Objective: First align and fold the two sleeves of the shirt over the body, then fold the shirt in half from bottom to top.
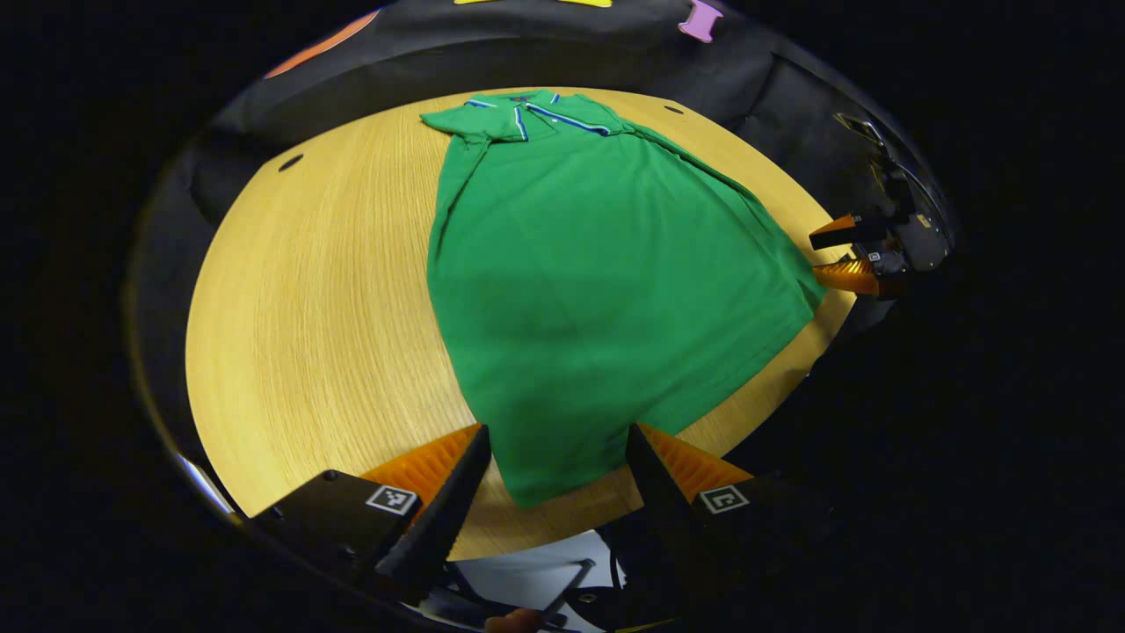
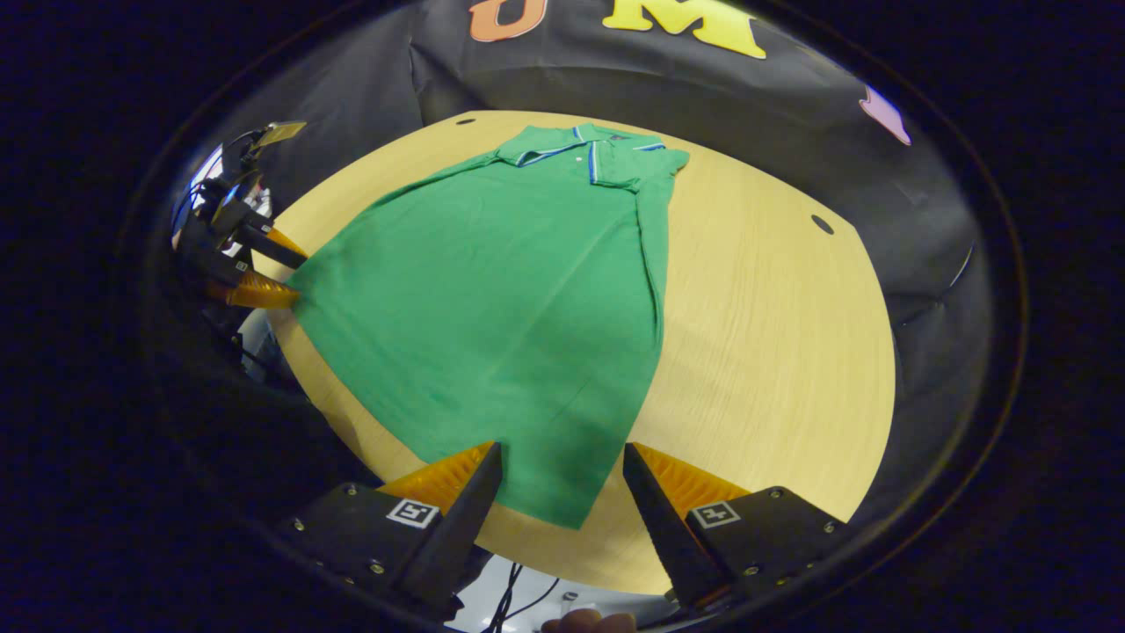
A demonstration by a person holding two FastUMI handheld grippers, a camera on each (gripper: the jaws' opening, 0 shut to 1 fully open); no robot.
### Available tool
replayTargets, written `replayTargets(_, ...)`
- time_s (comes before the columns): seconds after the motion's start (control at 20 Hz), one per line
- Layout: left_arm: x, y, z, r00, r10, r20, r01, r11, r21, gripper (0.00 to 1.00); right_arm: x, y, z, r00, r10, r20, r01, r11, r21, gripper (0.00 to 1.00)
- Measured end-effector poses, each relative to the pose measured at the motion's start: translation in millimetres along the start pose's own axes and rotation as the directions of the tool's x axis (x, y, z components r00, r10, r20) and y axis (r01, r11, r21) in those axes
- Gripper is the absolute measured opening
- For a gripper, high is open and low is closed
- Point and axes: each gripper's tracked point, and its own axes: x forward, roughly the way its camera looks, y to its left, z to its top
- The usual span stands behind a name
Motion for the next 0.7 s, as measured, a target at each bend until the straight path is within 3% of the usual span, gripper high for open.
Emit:
replayTargets(0.35,8,2,7,0.996,0.080,0.029,-0.080,0.997,0.013,0.99,14,14,-10,0.999,0.042,-0.034,-0.044,0.998,-0.047,0.93)
replayTargets(0.5,9,5,13,0.995,0.096,0.041,-0.094,0.995,-0.030,0.90,16,16,-8,0.998,0.055,-0.037,-0.057,0.996,-0.067,0.94)
replayTargets(0.55,11,6,15,0.995,0.096,0.041,-0.094,0.995,-0.035,0.76,16,16,-8,0.998,0.058,-0.041,-0.061,0.995,-0.076,0.87)
replayTargets(0.65,14,6,19,0.995,0.089,0.042,-0.089,0.996,-0.021,0.60,16,18,-7,0.997,0.068,-0.040,-0.071,0.993,-0.090,0.72)
replayTargets(0.7,14,5,21,0.996,0.084,0.041,-0.084,0.996,-0.014,0.57,16,20,-6,0.997,0.073,-0.039,-0.077,0.993,-0.086,0.55)
